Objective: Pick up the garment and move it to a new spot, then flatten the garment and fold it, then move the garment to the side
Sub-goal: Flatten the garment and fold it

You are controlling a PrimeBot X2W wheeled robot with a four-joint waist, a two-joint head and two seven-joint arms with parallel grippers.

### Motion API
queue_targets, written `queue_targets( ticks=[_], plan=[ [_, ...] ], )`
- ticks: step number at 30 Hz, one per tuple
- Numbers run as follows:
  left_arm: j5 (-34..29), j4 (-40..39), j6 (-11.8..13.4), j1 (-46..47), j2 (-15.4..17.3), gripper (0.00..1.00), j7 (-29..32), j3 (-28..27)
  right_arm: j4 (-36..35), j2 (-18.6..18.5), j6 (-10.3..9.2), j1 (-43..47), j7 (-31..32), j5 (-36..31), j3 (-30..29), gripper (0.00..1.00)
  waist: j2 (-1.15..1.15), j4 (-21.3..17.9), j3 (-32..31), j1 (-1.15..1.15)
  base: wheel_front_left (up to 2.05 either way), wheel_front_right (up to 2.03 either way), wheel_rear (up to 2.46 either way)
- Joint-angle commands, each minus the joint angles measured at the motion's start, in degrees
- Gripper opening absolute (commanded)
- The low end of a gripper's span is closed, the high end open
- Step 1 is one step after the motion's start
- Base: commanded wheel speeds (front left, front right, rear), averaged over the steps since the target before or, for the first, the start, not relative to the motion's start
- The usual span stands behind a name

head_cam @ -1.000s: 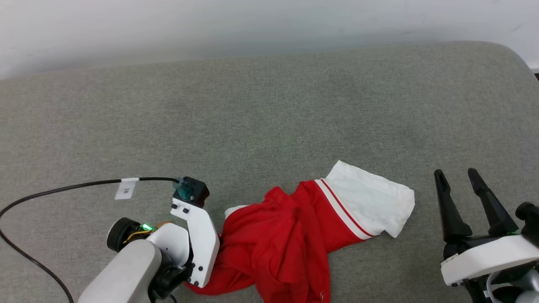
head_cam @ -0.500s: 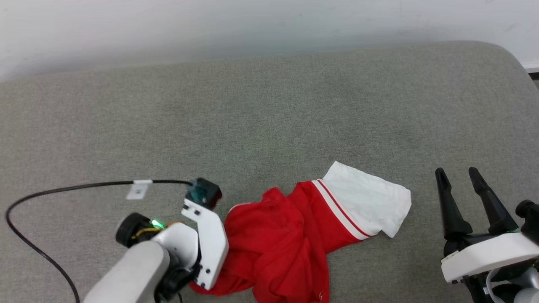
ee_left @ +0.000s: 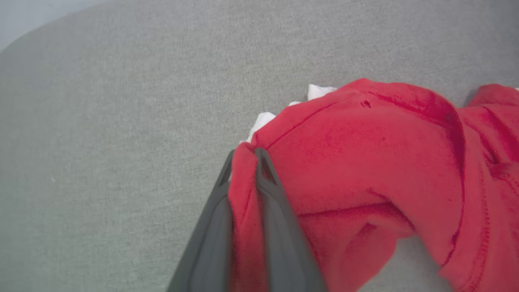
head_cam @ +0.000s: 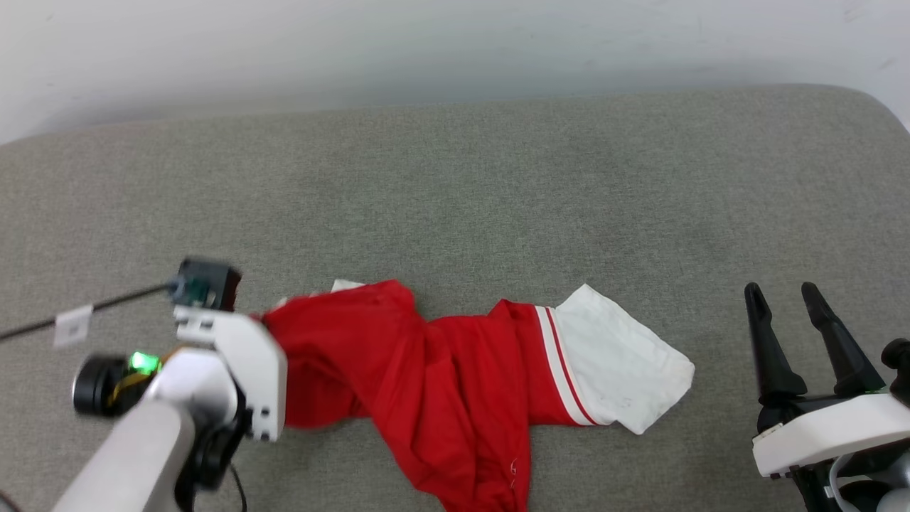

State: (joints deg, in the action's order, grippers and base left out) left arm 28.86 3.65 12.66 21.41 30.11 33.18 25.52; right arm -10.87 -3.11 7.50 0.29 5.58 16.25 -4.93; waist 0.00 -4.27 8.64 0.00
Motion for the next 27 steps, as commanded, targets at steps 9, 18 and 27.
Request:
queue_targets(
  ticks=[9,18,27],
  plan=[
    [8.2,1.2,4.9,-16.4,-4.3,1.0,-6.3,-5.3,-1.4,0.1,-0.02,0.7,-0.1,-0.4,-0.7,1.0,0.0,0.5,-0.5,0.0,0.0,0.0,0.0],
    [4.2,-0.9,5.0,-14.4,-8.1,1.0,-19.8,-5.5,-1.7,-0.2,-0.02,1.6,1.4,-1.2,-0.3,1.0,0.0,1.2,-4.3,0.0,0.0,0.0,0.0],
    [2.7,-0.5,0.2,-7.1,-10.1,1.0,-16.3,0.8,-2.7,-0.2,-0.02,2.3,2.5,-1.8,0.3,1.0,0.0,0.9,-5.2,0.0,0.0,0.0,0.0]
  ],
)
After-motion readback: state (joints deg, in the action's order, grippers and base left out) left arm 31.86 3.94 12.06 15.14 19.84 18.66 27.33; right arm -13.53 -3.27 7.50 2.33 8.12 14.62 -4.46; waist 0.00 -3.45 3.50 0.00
